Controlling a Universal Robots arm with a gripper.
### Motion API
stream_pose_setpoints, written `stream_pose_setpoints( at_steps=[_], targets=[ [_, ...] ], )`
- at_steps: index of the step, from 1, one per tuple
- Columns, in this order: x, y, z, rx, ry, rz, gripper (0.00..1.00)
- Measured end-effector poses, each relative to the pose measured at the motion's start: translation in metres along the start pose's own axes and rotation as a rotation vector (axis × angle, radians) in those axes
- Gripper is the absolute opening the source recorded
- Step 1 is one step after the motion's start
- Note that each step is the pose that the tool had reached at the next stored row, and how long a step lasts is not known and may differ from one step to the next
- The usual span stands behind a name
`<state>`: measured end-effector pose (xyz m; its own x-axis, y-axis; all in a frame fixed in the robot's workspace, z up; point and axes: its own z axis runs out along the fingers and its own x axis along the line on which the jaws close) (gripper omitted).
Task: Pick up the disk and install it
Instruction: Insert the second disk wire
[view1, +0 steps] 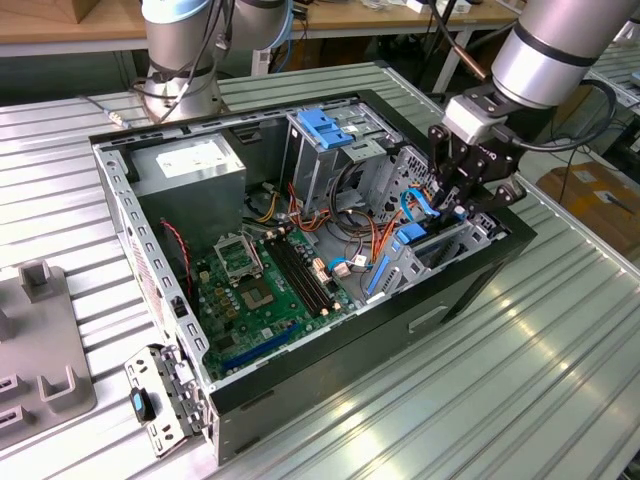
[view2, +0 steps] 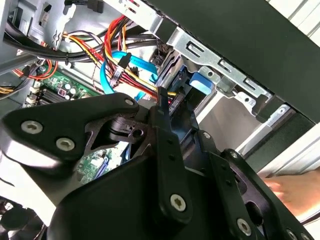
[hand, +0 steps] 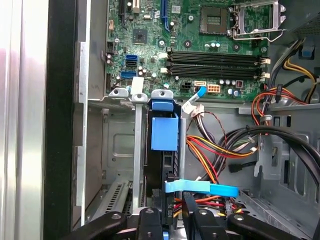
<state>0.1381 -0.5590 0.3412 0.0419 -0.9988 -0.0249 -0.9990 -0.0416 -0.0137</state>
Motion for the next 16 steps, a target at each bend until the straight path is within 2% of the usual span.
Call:
stream_pose_setpoints(
  at_steps=[12, 16],
  targets=[
    [-0.0005, -0.0003, -0.0208, 0.0000, -0.0001, 0.000, 0.30],
    [-0.0006, -0.0003, -0.0223, 0.0000, -0.0004, 0.000, 0.30]
  ],
)
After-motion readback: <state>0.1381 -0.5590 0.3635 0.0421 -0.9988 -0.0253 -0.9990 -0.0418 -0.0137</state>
